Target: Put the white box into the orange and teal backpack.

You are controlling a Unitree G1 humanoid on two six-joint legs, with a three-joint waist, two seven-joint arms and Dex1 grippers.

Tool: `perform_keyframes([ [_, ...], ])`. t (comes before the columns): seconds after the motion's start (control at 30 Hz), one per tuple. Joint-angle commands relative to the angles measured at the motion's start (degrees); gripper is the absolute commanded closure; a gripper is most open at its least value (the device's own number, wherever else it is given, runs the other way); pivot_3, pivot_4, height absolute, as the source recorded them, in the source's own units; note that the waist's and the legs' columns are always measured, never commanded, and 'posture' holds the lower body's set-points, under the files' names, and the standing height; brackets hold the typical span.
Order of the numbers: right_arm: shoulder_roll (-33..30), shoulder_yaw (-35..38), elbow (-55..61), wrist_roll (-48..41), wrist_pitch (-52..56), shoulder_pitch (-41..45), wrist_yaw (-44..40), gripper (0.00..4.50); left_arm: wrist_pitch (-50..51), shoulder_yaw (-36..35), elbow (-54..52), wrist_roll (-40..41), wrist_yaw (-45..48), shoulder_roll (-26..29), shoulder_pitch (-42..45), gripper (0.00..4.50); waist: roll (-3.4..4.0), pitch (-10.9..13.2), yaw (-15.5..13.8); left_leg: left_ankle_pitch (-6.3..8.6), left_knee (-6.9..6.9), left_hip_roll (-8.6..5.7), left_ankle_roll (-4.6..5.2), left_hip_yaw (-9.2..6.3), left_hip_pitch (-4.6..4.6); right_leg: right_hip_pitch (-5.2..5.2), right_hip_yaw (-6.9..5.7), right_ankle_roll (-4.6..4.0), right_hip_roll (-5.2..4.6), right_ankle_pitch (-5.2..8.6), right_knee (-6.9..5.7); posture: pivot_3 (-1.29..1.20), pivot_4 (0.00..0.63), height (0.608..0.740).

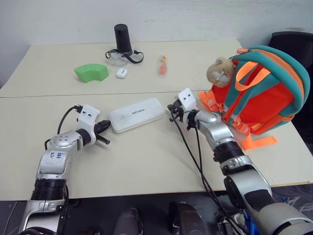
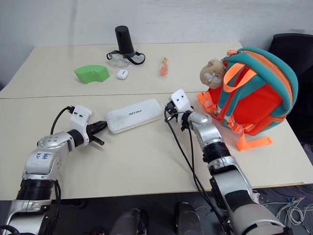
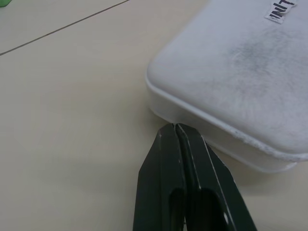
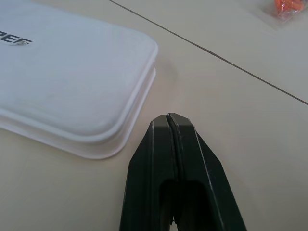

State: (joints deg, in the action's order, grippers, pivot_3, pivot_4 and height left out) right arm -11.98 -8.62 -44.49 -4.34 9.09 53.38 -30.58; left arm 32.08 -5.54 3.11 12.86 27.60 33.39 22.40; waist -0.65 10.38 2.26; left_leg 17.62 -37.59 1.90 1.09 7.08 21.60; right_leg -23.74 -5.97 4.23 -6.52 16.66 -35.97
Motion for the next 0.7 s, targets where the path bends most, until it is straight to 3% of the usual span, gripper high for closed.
perform_keyframes([
  [0.03,0.94,0.87,-3.23,0.87,-4.35,2.75,-1.29,4.50,-2.05,0.29,0.39,-0.92,1.14,0.40,0.87,4.44,0.00,0.00,0.08,0.00,0.00,0.00,0.00,0.00,0.00,0.00,0.00,0.00,0.00,0.00,0.00,0.00,0.150,0.740],
  [0.2,0.74,0.69,3.82,0.17,-3.38,-0.29,-5.28,4.50,-3.47,0.50,1.82,-1.47,2.33,0.73,1.22,4.44,0.00,0.00,0.32,0.00,0.00,0.01,0.00,-0.02,0.00,0.01,0.01,0.00,-0.01,0.00,0.00,0.00,0.150,0.740],
  [0.5,-2.50,-1.65,32.82,-1.56,10.17,-14.83,-10.18,4.50,-8.20,1.55,7.01,-3.25,8.34,4.35,3.34,4.44,0.00,0.00,0.29,0.01,0.02,0.02,-0.04,-0.06,0.00,0.00,0.00,0.01,-0.02,0.00,0.00,0.00,0.150,0.740],
  [0.7,-2.88,0.46,29.58,1.23,8.09,-12.63,-4.50,4.50,-11.12,1.89,11.96,-4.49,10.53,5.55,5.93,4.44,0.00,0.00,0.28,0.01,0.04,0.01,-0.06,-0.07,0.00,-0.06,-0.02,0.00,-0.02,0.00,-0.04,0.00,0.150,0.740],
])
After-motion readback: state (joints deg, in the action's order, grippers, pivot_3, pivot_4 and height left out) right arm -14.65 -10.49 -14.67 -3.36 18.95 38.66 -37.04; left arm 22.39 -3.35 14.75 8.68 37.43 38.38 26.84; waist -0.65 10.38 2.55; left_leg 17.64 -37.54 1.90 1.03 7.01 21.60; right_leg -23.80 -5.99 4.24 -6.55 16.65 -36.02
